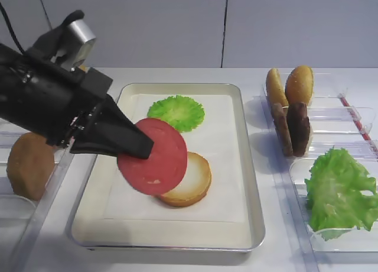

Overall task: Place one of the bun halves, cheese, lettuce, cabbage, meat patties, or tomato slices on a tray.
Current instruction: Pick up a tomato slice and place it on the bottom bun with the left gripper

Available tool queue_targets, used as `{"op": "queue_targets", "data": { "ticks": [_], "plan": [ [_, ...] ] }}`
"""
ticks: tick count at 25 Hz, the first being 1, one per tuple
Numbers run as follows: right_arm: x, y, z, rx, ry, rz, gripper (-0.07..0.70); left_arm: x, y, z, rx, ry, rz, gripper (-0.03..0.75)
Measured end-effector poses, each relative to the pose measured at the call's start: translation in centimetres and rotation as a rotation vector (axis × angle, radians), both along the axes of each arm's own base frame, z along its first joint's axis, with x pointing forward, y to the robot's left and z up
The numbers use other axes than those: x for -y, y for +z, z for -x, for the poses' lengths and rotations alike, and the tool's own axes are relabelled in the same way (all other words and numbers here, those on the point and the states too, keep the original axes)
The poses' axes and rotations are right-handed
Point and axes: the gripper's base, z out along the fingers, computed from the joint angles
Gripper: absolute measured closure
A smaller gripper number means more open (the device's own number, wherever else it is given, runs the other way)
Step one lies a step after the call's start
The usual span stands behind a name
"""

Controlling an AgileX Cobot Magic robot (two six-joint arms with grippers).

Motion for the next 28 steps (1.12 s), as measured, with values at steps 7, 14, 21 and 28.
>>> {"op": "queue_targets", "data": {
  "ticks": [7, 14, 21, 28],
  "plan": [
    [0.0, 0.0, 0.0, 0.000, 0.000, 0.000, 0.239, 1.3, -3.4, -3.4, -0.030, 0.152, 0.141, 0.667],
    [0.0, 0.0, 0.0, 0.000, 0.000, 0.000, 0.239, 1.9, -7.3, -5.3, -0.126, 0.193, 0.134, 0.667],
    [0.0, 0.0, 0.0, 0.000, 0.000, 0.000, 0.239, 2.1, -9.0, -6.0, -0.175, 0.213, 0.142, 0.667],
    [0.0, 0.0, 0.0, 0.000, 0.000, 0.000, 0.239, 2.3, -10.4, -6.6, -0.207, 0.236, 0.156, 0.667]
  ]
}}
